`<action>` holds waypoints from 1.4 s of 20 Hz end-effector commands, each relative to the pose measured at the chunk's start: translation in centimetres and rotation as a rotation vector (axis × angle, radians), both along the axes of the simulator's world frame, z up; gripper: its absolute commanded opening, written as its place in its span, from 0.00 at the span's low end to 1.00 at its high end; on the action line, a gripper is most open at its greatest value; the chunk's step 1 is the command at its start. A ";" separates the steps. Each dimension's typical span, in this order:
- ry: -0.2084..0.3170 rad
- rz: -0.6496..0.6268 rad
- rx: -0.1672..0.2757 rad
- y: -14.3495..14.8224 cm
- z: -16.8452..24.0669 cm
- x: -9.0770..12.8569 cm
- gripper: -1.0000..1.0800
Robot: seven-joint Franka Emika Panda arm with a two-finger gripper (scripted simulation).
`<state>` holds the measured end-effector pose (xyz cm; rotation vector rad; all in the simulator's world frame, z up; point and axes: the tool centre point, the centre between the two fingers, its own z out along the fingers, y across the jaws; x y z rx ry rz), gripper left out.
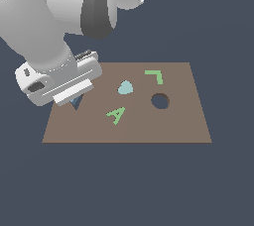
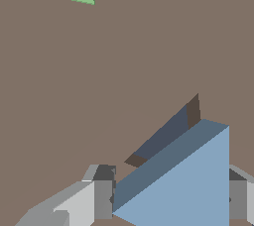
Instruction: Insert a designated object into the corresponding slot on a board.
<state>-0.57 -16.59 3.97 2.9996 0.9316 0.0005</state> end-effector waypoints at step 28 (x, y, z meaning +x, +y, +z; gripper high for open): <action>0.001 0.104 0.000 0.3 -0.9 1.3 0.96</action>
